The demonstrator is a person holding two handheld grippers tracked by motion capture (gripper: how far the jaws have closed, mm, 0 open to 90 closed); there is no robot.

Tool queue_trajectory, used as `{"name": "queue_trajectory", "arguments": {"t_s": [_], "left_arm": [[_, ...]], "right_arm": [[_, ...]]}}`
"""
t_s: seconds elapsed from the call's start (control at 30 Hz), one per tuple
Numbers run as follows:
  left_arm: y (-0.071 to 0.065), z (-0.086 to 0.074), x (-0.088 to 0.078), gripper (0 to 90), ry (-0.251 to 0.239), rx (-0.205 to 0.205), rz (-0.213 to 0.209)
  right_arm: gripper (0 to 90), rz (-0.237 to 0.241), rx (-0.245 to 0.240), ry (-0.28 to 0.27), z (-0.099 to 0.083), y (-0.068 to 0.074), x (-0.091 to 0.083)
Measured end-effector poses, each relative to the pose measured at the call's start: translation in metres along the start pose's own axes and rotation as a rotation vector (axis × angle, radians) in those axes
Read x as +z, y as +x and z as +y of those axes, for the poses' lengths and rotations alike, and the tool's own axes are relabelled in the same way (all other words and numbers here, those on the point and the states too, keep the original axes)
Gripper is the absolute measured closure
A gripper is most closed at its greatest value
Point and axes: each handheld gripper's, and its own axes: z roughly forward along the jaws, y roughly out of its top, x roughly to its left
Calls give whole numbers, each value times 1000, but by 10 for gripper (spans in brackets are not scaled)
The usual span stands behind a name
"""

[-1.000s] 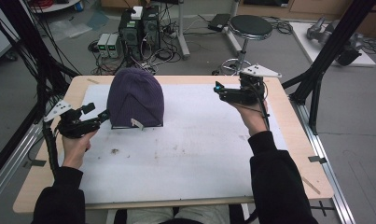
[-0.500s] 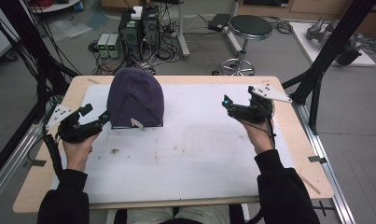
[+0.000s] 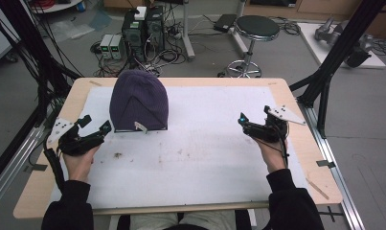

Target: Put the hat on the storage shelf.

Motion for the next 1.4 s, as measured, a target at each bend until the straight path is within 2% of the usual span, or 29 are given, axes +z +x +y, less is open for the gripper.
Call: {"name": "queue_trajectory", "arguments": {"t_s": [0.03, 0.17, 0.3, 0.5, 0.6, 0.77, 0.8, 0.87, 0.9, 1.03, 1.13, 1.23, 1.4], "left_arm": [[0, -1, -2, 172, -8, -18, -7], [-2, -5, -8, 176, -11, 1, 17], [-2, -12, -11, 178, -8, -5, 32], [-5, -25, -18, 186, 18, 26, 60], [-5, -30, -20, 186, 17, 26, 77], [-7, -35, -24, 186, 12, 44, 96], [-8, -35, -25, 186, 13, 54, 96], [-9, -36, -27, 184, 22, 93, 102], [-9, -36, -28, 184, 23, 95, 102], [-1, -37, -33, 182, -11, 17, 94], [4, -41, -34, 182, 6, 5, 96], [5, -44, -35, 182, 11, -15, 89], [1, -45, -33, 183, 15, -7, 78]], "right_arm": [[35, -7, 5, -13, -3, -1, -1], [35, -36, -13, -11, -16, -4, -4], [35, -63, -9, -29, -29, -6, -9], [35, -108, 2, -60, -47, -11, -21], [35, -132, -1, -73, -56, -13, -26], [35, -149, 30, -80, -72, -15, -28], [35, -140, 60, -64, -75, -14, -28], [35, -136, 80, -55, -75, -15, -27], [35, -142, 86, -63, -75, -16, -27], [35, -172, 80, -81, -76, -20, -28], [35, -177, 97, -75, -78, -20, -28], [35, -173, 91, -65, -80, -18, -27], [36, -166, 101, -69, -79, -19, -28]]}}
